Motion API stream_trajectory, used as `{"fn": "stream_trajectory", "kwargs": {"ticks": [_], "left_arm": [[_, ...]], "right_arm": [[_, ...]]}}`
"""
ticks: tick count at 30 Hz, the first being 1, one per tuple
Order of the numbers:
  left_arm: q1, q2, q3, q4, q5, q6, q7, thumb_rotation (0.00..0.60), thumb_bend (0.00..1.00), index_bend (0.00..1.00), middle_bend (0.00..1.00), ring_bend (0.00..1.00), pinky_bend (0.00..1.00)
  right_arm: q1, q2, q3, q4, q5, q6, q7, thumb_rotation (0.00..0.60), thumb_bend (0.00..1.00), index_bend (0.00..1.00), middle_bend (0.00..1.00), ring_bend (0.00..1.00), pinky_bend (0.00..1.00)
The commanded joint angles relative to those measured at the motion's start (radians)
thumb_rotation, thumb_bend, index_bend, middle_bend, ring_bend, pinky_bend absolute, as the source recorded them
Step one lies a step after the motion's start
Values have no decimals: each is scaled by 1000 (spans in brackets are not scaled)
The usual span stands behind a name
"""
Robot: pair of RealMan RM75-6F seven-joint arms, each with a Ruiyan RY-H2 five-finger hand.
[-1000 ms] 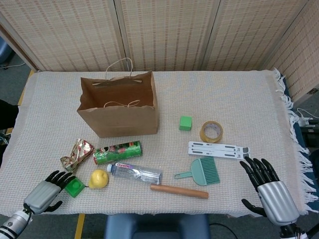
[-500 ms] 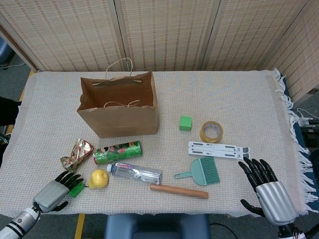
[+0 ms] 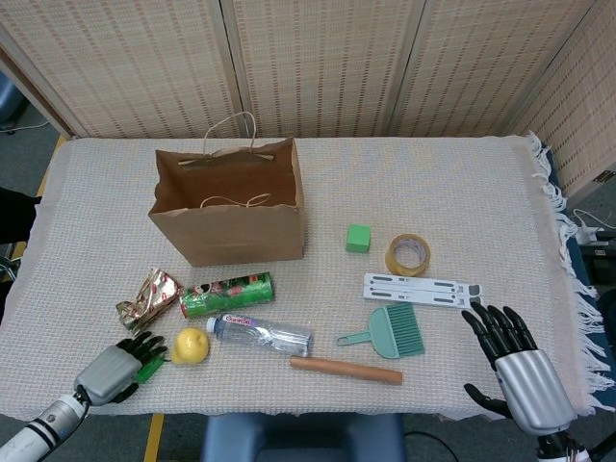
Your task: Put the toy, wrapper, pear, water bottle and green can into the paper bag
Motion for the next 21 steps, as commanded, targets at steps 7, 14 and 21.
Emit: {"fn": "stream_trajectory", "kwargs": {"ticks": [7, 14, 21], "left_arm": [[11, -11, 7, 30, 20, 70, -28, 600, 578, 636, 626, 590, 737], [18, 27, -28, -6, -22, 120, -44, 600, 582, 646, 649, 604, 751], [33, 83, -113, -58, -105, 212, -80, 600, 582, 647, 649, 603, 751]], "right_arm": [[1, 8, 0, -1, -7, 6, 21, 600, 54, 0, 0, 0, 0], [1, 15, 0, -4, -10, 10, 34, 600, 54, 0, 0, 0, 0], [-1, 23, -2, -9, -18, 16, 50, 600, 54, 0, 0, 0, 0]]}}
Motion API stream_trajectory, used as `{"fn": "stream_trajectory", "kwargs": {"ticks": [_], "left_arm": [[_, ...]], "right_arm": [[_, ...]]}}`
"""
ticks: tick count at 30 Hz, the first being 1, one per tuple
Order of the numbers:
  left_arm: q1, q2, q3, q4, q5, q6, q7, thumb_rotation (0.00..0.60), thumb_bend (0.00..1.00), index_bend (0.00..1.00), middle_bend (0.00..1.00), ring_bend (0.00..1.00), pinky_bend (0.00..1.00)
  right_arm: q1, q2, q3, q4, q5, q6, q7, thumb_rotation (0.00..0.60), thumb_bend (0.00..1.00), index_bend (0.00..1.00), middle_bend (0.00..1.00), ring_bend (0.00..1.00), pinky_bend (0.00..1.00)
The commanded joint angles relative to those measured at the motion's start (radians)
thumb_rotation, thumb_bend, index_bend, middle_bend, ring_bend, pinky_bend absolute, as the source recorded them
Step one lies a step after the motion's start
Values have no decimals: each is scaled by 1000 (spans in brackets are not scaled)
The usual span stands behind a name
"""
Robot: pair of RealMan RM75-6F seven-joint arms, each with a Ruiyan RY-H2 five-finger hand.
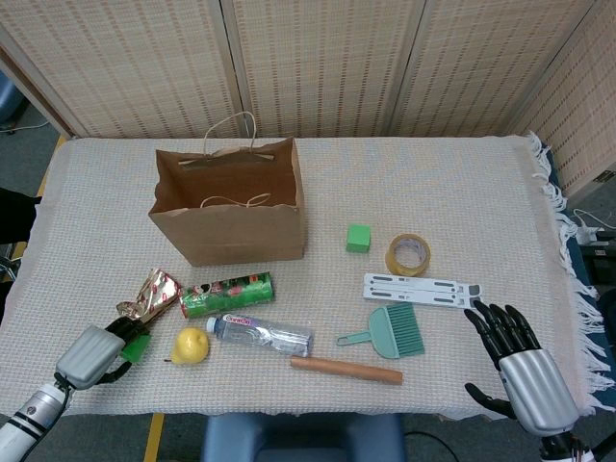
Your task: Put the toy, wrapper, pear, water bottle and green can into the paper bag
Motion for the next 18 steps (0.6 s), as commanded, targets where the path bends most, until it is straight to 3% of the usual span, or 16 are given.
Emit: {"fn": "stream_trajectory", "kwargs": {"ticks": [1, 6, 9, 14, 18], "left_arm": [[11, 37, -71, -38, -63, 68, -23, 600, 582, 646, 649, 603, 750], [15, 66, -225, -145, -217, 163, -105, 600, 582, 644, 645, 603, 740], [-6, 70, -345, -291, -342, 185, -186, 600, 581, 640, 644, 603, 735], [-86, 56, -491, -486, -499, 144, -196, 600, 590, 638, 643, 594, 724], [-185, 19, -567, -551, -596, 90, -109, 600, 592, 638, 643, 593, 723]], "right_arm": [[-1, 4, 0, -2, -3, 4, 6, 600, 54, 0, 0, 0, 0], [-1, 10, -1, -3, -9, 6, 13, 600, 54, 0, 0, 0, 0], [0, 7, -4, -4, -17, 1, 10, 600, 54, 0, 0, 0, 0], [2, 2, -8, -3, -21, -11, 1, 600, 54, 0, 0, 0, 0], [7, 0, -6, -5, -15, -21, 0, 600, 54, 0, 0, 0, 0]]}}
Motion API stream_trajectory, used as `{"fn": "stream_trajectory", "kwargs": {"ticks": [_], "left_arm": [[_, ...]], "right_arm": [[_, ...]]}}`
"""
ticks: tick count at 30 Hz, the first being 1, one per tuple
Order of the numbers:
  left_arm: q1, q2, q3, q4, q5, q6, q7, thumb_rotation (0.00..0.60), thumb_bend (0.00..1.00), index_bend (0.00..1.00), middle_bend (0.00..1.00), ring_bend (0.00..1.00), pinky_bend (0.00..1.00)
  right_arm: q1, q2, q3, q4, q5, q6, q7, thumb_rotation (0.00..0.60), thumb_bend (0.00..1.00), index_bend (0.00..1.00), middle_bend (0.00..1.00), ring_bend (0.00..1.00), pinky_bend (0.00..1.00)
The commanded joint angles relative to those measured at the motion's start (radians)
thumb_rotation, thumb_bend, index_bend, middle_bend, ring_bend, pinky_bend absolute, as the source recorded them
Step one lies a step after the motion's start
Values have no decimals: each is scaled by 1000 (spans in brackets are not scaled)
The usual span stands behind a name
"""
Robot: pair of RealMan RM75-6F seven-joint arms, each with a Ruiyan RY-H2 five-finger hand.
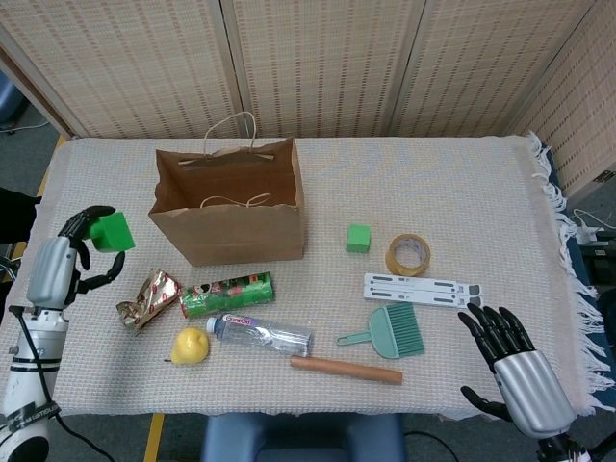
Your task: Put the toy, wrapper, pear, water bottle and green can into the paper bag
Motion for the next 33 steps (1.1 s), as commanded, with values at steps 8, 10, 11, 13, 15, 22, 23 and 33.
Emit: {"fn": "stream_trajectory", "kwargs": {"ticks": [8, 10, 11, 13, 15, 22, 23, 33], "left_arm": [[-329, -176, -188, 11, -274, -128, 249, 600, 590, 641, 643, 593, 724], [-386, -214, -205, 60, -327, -151, 290, 600, 591, 642, 644, 594, 724], [-410, -231, -210, 86, -343, -157, 308, 600, 591, 642, 644, 594, 724], [-462, -268, -212, 149, -369, -174, 352, 600, 592, 641, 644, 593, 723], [-501, -295, -207, 199, -391, -193, 387, 600, 592, 640, 643, 593, 722], [-574, -359, -152, 297, -474, -248, 501, 600, 457, 332, 306, 262, 469], [-579, -355, -146, 292, -498, -261, 519, 600, 434, 268, 229, 187, 402], [-580, -313, -164, 221, -489, -243, 507, 600, 406, 82, 41, 10, 220]], "right_arm": [[21, 8, 23, -4, 60, -24, 18, 600, 54, 0, 0, 0, 0], [27, 11, 30, -4, 77, -29, 23, 600, 54, 0, 0, 0, 0], [30, 12, 33, -5, 84, -30, 26, 600, 54, 0, 0, 0, 0], [35, 16, 39, -7, 99, -34, 34, 600, 54, 0, 0, 0, 0], [38, 19, 42, -6, 108, -36, 41, 600, 54, 0, 0, 0, 0], [48, 24, 49, -1, 141, -49, 51, 600, 54, 0, 0, 0, 0], [49, 24, 49, 0, 142, -50, 52, 600, 54, 0, 0, 0, 0], [44, 24, 41, 2, 129, -41, 43, 600, 54, 0, 0, 0, 0]]}}
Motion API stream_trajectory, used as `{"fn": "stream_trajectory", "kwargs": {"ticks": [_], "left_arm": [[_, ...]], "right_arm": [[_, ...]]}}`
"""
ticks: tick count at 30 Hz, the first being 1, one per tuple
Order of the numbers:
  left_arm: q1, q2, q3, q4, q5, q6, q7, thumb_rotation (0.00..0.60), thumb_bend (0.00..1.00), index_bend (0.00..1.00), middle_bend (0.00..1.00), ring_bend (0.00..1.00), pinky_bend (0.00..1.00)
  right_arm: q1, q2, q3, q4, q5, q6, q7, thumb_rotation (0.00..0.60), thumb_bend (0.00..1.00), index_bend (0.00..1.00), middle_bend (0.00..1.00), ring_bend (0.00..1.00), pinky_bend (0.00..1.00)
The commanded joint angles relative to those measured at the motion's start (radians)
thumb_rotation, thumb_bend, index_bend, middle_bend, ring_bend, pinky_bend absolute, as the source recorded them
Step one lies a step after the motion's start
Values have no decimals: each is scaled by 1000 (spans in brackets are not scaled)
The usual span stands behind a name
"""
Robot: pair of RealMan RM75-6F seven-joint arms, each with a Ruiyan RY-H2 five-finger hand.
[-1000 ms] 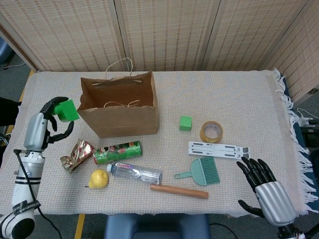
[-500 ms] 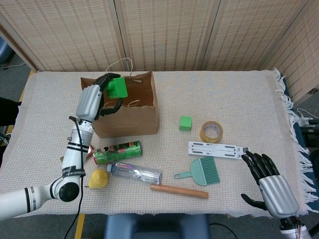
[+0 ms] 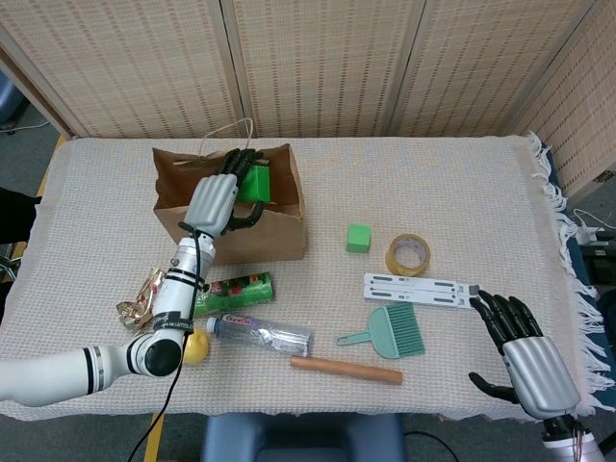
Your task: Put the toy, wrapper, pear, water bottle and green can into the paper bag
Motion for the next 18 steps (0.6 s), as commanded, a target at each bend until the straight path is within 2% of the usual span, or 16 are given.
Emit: {"fn": "stream_trajectory", "kwargs": {"ticks": [1, 8, 13, 16, 18], "left_arm": [[8, 24, -12, -38, 20, 15, -18, 600, 407, 81, 41, 10, 220], [37, 79, 2, -128, 39, 44, -15, 600, 390, 37, 22, 1, 197], [105, 141, 6, -189, 90, 106, -59, 600, 435, 122, 54, 52, 237], [181, 218, 11, -239, 127, 137, -116, 600, 494, 165, 86, 79, 270], [251, 295, 26, -296, 152, 145, -163, 600, 497, 183, 101, 84, 279]], "right_arm": [[-2, -1, -4, 0, -10, 3, -7, 600, 54, 0, 0, 0, 0], [-11, -4, -16, 0, -40, 15, -13, 600, 54, 0, 0, 0, 0], [-17, -2, -23, 1, -60, 28, -6, 600, 53, 0, 0, 0, 0], [-19, 0, -29, 5, -69, 26, -5, 600, 54, 0, 0, 0, 0], [-20, 0, -31, 6, -72, 25, -3, 600, 54, 0, 0, 0, 0]]}}
